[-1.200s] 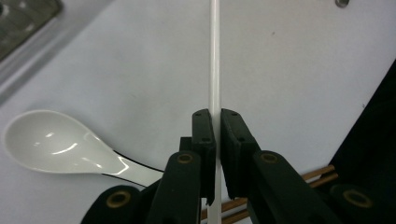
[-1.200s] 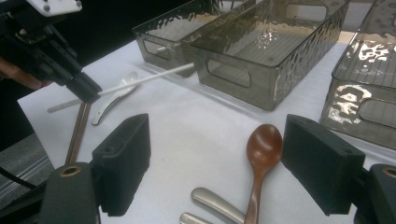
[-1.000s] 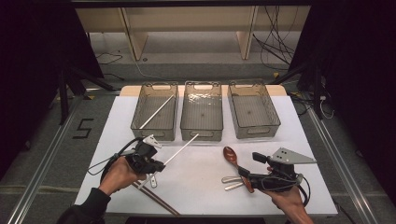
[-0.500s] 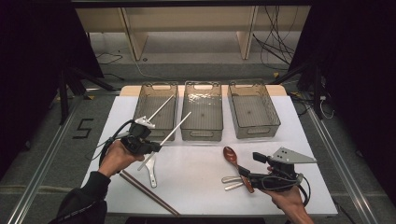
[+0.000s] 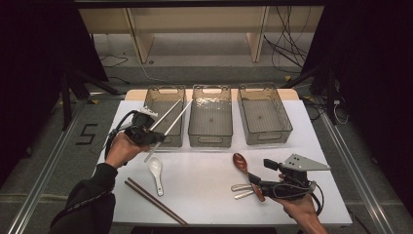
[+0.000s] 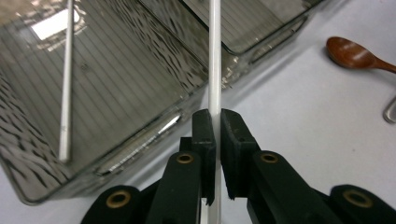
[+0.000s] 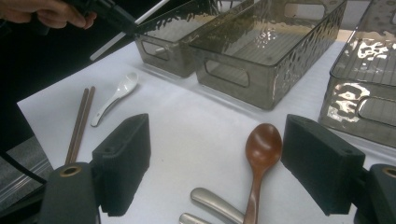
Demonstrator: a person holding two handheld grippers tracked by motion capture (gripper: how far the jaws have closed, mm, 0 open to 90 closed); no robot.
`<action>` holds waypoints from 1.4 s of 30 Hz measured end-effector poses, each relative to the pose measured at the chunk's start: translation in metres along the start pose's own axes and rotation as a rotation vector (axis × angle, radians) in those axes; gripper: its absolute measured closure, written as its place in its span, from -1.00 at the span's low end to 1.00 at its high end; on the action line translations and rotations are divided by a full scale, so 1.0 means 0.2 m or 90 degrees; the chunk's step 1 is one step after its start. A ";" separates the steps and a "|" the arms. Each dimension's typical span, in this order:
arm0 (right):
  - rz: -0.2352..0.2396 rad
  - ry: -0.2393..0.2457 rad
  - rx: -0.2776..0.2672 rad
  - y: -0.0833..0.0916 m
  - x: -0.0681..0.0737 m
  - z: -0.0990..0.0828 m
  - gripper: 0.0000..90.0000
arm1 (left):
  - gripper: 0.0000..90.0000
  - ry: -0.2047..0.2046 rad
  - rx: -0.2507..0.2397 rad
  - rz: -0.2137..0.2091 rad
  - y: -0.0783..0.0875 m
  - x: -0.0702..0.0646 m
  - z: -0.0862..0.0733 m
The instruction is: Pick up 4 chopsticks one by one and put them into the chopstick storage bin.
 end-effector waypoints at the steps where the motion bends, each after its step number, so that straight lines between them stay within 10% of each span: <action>1: 0.000 0.000 0.000 0.00 0.00 0.00 -0.45 | 0.87 0.002 -0.002 0.002 0.00 0.01 0.01; 25: 0.002 -0.002 -0.001 0.00 0.00 0.00 -0.45 | 0.87 0.040 -0.054 0.072 -0.05 0.24 0.32; 42: 0.004 -0.004 -0.004 0.00 -0.01 0.00 -0.45 | 0.87 0.056 -0.072 0.093 -0.11 0.33 0.39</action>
Point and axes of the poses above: each handheld gripper's, and its own axes: y roughly backward along the jaws, z roughly out of its top, x roughly to its left, the point moved 8 cm from there along -y, roughly forward along the jaws, and after that the axes turned 14 degrees about y, right-handed, at the moved point
